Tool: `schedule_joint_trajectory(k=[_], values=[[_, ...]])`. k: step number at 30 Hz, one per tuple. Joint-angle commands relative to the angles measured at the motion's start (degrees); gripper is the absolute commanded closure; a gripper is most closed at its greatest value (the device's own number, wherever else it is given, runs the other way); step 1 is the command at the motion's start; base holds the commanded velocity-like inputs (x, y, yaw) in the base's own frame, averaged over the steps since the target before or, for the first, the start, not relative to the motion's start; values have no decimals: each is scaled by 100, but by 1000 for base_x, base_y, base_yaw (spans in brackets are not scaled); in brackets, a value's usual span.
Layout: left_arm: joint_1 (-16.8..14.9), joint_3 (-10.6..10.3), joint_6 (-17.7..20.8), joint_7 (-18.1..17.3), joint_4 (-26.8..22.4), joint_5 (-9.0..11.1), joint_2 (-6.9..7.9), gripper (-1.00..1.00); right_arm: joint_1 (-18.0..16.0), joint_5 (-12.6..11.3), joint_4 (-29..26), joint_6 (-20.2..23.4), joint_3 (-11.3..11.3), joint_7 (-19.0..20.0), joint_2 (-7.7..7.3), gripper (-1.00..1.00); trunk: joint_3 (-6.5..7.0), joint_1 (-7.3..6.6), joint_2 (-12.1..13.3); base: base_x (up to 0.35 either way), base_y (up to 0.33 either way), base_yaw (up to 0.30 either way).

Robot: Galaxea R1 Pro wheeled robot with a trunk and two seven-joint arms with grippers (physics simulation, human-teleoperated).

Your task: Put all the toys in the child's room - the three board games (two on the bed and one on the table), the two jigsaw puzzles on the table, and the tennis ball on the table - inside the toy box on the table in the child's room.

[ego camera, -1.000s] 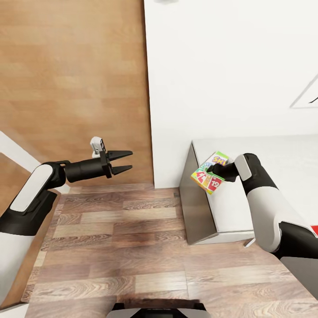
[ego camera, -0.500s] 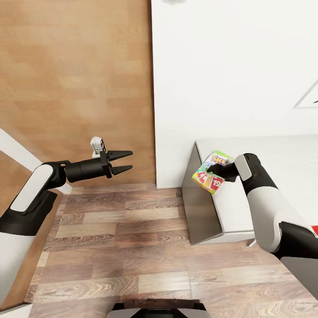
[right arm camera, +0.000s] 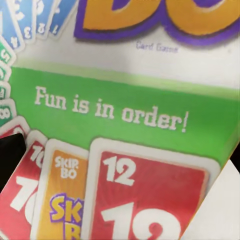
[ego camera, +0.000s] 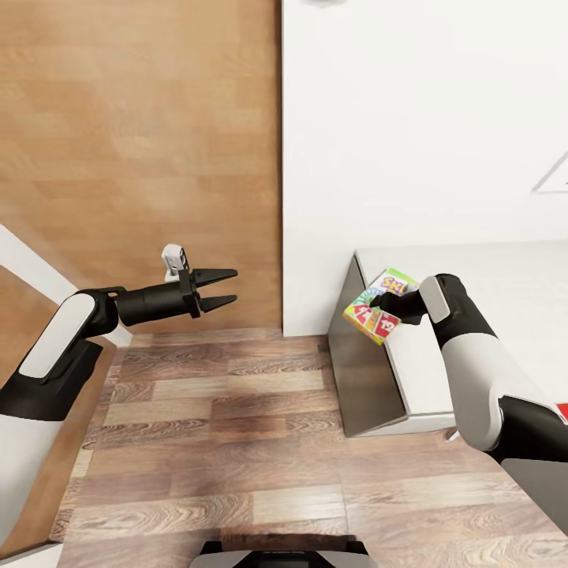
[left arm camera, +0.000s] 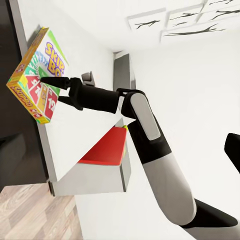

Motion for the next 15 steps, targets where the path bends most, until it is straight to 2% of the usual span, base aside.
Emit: schedule_joint_trajectory(k=[1, 15], values=[[-6, -8, 5, -8, 0, 1, 5, -100, -4, -59, -5, 16, -9, -36, -2, -100, -8, 3, -10, 0, 4, 0], [-5, -9, 5, -8, -10, 1, -1, -100, 2, -67, -7, 16, -1, 95, -70, -100, -8, 3, -10, 0, 1, 0]])
